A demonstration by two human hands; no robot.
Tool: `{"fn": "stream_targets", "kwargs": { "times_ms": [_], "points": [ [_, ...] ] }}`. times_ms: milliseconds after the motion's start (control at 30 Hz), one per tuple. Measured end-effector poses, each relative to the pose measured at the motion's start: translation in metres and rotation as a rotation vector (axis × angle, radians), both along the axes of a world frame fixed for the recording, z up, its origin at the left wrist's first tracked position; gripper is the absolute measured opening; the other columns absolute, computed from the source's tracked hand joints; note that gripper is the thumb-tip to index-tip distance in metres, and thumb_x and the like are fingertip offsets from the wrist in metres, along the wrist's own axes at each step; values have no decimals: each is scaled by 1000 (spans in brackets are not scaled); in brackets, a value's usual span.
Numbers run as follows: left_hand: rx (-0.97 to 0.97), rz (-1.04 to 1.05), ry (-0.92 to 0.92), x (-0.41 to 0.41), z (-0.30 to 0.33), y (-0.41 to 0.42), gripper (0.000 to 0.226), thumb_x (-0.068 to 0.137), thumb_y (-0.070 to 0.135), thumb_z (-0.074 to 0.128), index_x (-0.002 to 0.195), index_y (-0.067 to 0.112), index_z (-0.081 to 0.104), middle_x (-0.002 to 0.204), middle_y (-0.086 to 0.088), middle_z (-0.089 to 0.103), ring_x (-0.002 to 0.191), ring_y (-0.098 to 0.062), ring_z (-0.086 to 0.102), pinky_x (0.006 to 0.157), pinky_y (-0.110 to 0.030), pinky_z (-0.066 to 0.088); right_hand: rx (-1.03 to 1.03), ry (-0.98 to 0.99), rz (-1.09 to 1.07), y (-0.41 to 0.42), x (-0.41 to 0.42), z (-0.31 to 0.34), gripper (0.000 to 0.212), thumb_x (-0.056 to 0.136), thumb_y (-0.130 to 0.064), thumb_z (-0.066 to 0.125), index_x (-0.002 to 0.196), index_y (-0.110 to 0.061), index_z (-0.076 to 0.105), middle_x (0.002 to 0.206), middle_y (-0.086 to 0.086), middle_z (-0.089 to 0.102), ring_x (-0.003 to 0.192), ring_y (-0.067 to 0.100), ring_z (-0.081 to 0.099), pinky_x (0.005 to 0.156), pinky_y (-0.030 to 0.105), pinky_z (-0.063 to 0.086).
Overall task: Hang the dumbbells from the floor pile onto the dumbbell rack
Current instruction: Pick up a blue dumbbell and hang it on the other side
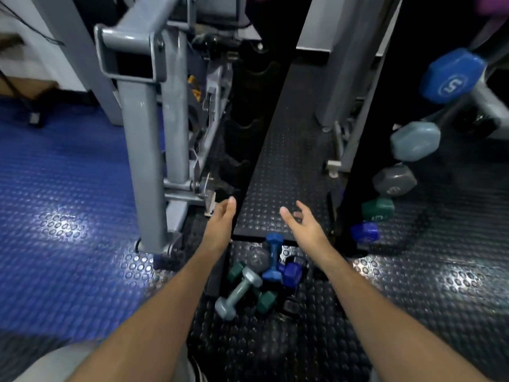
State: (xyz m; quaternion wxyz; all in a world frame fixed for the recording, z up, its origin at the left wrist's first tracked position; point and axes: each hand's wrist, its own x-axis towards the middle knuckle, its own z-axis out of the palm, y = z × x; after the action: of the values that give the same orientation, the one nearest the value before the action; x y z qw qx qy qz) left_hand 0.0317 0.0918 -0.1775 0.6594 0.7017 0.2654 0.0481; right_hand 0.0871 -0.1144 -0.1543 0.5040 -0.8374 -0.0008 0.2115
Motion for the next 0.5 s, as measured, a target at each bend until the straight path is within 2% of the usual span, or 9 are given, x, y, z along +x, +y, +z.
{"fn": "stream_targets", "kwargs": {
  "times_ms": [67,133,167,267,300,367,433,500],
  "points": [
    [-29,-10,79,-9,-33,-7,37,104,54,44,124,28,61,124,13,59,128,-11,49,107,-30,35,-43,57,14,-7,-3,-32,87,91,-68,57,161,-26,28,153,1,49,137,20,50,112,35,39],
    [-42,-21,174,-19,-60,-16,57,102,60,42,140,19,56,132,7,56,126,-13,49,108,-33,36,-104,101,37,-14,-3,-60,83,92,-69,57,159,-25,33,149,1,52,134,22,52,113,40,41],
    [-52,-16,211,-22,-75,-22,60,102,60,43,142,16,55,132,5,56,123,-14,51,105,-33,38,-126,121,44,-17,-2,-75,82,92,-68,56,158,-25,36,146,0,54,132,22,54,112,41,43],
    [-125,8,339,-27,-124,-40,53,102,55,49,129,12,63,121,0,66,111,-18,62,87,-30,45,-175,171,45,-24,9,-114,76,92,-66,59,152,-22,44,137,2,60,122,22,60,109,42,47],
    [-187,30,382,-27,-141,-48,50,102,54,50,125,12,65,120,-3,68,108,-20,63,85,-31,48,-199,183,55,-26,15,-128,76,91,-67,60,151,-22,46,135,3,62,120,22,62,108,42,48],
    [-328,92,467,-25,-169,-62,52,100,57,50,120,12,64,119,-8,69,107,-23,65,93,-39,52,-237,209,73,-29,25,-148,81,85,-73,59,149,-24,48,136,1,63,119,21,63,107,44,49],
    [-484,163,538,-21,-198,-75,54,100,58,50,125,10,61,121,-11,68,110,-26,65,96,-46,52,-271,211,92,-27,38,-165,78,86,-71,59,148,-25,50,139,0,62,120,21,63,108,43,49],
    [-622,216,580,-16,-221,-88,57,103,52,50,137,7,55,132,-15,63,113,-27,61,97,-46,51,-303,188,114,-22,51,-178,64,94,-60,59,146,-23,52,139,0,62,121,20,61,107,39,48]
  ]
}}
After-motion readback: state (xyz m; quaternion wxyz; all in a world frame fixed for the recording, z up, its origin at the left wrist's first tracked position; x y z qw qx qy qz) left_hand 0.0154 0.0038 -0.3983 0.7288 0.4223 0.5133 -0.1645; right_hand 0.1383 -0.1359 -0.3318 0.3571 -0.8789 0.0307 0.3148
